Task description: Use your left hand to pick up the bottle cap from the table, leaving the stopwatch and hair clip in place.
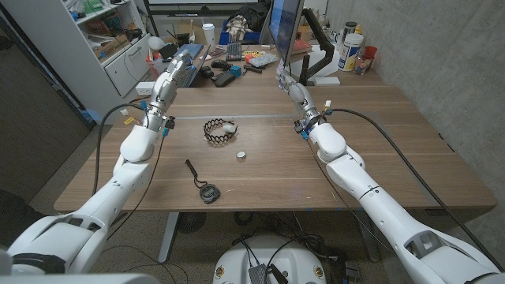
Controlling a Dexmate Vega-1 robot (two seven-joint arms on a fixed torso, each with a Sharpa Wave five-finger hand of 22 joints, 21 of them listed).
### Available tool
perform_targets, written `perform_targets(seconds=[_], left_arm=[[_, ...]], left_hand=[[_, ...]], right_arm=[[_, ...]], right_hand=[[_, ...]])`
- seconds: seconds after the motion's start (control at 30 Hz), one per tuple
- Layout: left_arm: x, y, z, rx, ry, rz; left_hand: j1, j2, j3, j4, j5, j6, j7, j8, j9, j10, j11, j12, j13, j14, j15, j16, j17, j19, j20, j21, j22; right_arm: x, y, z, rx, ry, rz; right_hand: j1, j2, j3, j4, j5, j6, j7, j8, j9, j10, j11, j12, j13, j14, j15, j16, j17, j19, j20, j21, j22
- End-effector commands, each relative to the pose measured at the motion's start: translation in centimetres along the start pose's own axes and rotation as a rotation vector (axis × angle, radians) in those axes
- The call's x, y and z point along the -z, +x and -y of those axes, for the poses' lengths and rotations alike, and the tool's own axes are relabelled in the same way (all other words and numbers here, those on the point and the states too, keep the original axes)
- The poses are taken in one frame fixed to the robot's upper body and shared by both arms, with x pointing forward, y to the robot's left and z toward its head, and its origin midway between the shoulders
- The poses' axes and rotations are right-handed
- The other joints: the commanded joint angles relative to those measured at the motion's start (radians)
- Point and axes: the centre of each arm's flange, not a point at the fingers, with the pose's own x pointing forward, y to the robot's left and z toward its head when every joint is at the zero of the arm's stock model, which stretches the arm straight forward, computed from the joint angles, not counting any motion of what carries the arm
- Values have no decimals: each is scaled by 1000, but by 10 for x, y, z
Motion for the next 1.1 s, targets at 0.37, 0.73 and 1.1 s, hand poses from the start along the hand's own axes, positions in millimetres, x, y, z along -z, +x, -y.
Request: perform_targets(seconds=[0.37,0.73,1.1], left_arm=[[-35,31,-26,182,608,43],[-43,52,-22,351,603,94],[-46,68,-14,476,578,124]], left_hand=[[186,-55,49,-152,-26,11,-91,4,6,3,-40,-6,7,14,-18,-7,-1,-5,13,-28,6],[200,-80,42,-171,-35,-18,-98,-5,7,-7,-43,-9,9,22,-36,-5,3,5,12,-28,9],[197,-107,27,-178,-37,-33,-96,-7,8,-20,-40,-11,10,18,-44,-5,6,7,10,-30,10]], right_arm=[[-9,-8,10,28,-59,34],[-10,-23,14,62,-72,35],[-14,-27,19,84,-87,37]], right_hand=[[13,3,0,-11,4,10,-5,2,3,5,2,5,3,5,2,-3,4,1,0,3,4],[15,2,0,-13,4,11,-6,1,3,4,3,4,3,4,1,-5,4,-1,-2,0,4],[16,1,0,-15,4,10,-7,0,3,3,2,2,3,1,-1,-7,4,-4,-2,-2,4]])
